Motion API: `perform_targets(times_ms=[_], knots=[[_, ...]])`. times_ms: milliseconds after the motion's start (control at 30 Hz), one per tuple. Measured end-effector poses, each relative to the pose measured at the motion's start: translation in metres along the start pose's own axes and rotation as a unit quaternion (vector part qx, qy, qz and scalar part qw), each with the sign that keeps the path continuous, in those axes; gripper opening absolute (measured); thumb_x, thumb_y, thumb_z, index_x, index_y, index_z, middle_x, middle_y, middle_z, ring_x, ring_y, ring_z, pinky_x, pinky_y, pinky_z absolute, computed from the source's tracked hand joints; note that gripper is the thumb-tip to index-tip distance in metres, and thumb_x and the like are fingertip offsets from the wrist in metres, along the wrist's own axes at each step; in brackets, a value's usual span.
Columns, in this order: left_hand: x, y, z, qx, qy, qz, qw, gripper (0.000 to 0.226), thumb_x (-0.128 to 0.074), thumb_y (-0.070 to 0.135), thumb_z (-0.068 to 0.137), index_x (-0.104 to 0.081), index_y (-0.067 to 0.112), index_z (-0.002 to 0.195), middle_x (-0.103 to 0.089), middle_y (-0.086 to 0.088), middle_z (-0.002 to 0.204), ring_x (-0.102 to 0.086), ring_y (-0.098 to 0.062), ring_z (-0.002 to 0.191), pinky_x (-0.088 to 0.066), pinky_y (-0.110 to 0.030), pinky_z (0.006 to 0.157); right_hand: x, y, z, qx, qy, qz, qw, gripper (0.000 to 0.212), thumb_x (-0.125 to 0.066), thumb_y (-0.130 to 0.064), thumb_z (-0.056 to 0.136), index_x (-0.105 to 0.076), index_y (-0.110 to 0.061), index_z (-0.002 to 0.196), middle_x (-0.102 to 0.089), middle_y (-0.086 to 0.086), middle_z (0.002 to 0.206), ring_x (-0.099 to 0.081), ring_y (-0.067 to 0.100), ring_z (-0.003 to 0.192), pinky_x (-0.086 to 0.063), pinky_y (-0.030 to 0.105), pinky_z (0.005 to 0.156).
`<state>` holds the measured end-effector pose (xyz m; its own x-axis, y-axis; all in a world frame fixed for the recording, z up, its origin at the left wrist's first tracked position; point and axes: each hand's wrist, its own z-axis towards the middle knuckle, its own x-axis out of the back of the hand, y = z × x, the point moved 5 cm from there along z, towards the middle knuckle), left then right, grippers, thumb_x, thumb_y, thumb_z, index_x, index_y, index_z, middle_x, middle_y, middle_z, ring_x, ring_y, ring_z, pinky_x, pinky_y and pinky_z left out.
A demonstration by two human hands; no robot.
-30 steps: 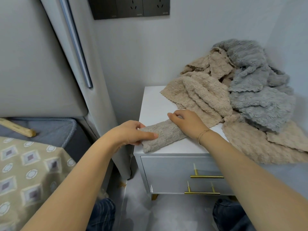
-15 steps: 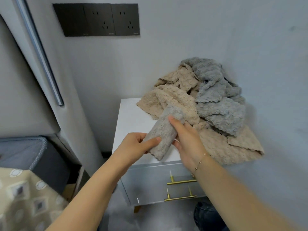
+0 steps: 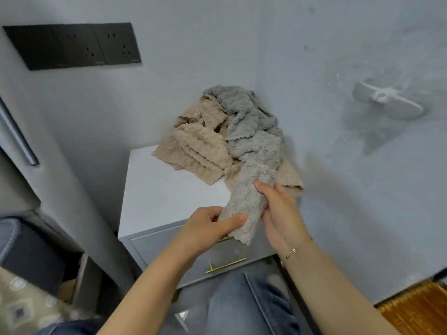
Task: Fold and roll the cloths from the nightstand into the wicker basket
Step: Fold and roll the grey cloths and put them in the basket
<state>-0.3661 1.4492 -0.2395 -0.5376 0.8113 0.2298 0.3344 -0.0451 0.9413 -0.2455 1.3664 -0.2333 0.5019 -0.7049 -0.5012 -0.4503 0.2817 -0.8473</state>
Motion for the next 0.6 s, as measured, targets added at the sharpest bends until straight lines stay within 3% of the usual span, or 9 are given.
perform_targets(times_ms=[133, 267, 300, 400, 467, 600], knots=[[-0.050, 0.006, -0.024, -0.012, -0.082, 0.057, 0.995, 0.036, -0.069, 0.047, 0.080, -0.074, 0.015, 0.098, -0.073, -0.002, 0.087, -0.060, -0.004, 0.073, -0.048, -0.019, 0.072, 0.051, -0.015, -0.040, -0.012, 0.018, 0.020, 1.000, 0.028, -0.061, -0.010, 0.090, -0.063, -0.008, 0.118, -0.071, 0.009, 0.112, -0.067, 0.021, 0.104, -0.056, 0.034, 0.088], [-0.091, 0.004, -0.042, -0.028, -0.139, 0.096, 0.985, 0.078, -0.066, 0.073, 0.069, -0.069, 0.003, 0.103, -0.059, -0.001, 0.082, -0.055, -0.008, 0.075, -0.045, -0.025, 0.073, 0.097, -0.031, -0.081, 0.009, 0.053, -0.007, 0.999, 0.021, -0.060, -0.010, 0.091, -0.066, -0.008, 0.111, -0.074, 0.006, 0.102, -0.071, 0.015, 0.090, -0.058, 0.024, 0.068], [-0.105, 0.001, -0.048, -0.027, -0.160, 0.103, 0.981, 0.078, -0.064, 0.075, 0.070, -0.068, 0.004, 0.103, -0.058, -0.001, 0.084, -0.054, -0.009, 0.078, -0.045, -0.025, 0.075, 0.113, -0.035, -0.094, 0.019, 0.069, -0.019, 0.997, 0.020, -0.060, -0.011, 0.092, -0.066, -0.009, 0.110, -0.074, 0.006, 0.101, -0.071, 0.014, 0.089, -0.057, 0.022, 0.066], [-0.139, -0.007, -0.057, -0.014, -0.181, 0.095, 0.979, 0.054, -0.057, 0.066, 0.073, -0.070, 0.025, 0.104, -0.069, 0.011, 0.093, -0.061, -0.001, 0.084, -0.048, -0.021, 0.078, 0.151, -0.043, -0.124, 0.047, 0.119, -0.061, 0.990, 0.023, -0.061, -0.012, 0.091, -0.065, -0.010, 0.114, -0.074, 0.004, 0.104, -0.070, 0.016, 0.095, -0.058, 0.027, 0.078], [-0.167, -0.010, -0.060, -0.013, -0.197, 0.120, 0.973, 0.038, -0.054, 0.057, 0.085, -0.069, 0.027, 0.104, -0.070, 0.014, 0.092, -0.064, 0.002, 0.081, -0.050, -0.023, 0.080, 0.181, -0.050, -0.145, 0.066, 0.162, -0.080, 0.981, 0.027, -0.062, -0.013, 0.090, -0.065, -0.011, 0.117, -0.073, 0.002, 0.107, -0.069, 0.016, 0.099, -0.056, 0.034, 0.088], [-0.224, -0.012, -0.054, -0.036, -0.243, 0.202, 0.948, 0.030, -0.047, 0.046, 0.096, -0.068, 0.025, 0.103, -0.071, 0.013, 0.098, -0.066, -0.005, 0.090, -0.050, -0.025, 0.085, 0.245, -0.062, -0.173, 0.080, 0.229, -0.064, 0.968, 0.026, -0.063, -0.015, 0.090, -0.066, -0.013, 0.116, -0.073, 0.000, 0.107, -0.069, 0.015, 0.099, -0.055, 0.034, 0.088]])
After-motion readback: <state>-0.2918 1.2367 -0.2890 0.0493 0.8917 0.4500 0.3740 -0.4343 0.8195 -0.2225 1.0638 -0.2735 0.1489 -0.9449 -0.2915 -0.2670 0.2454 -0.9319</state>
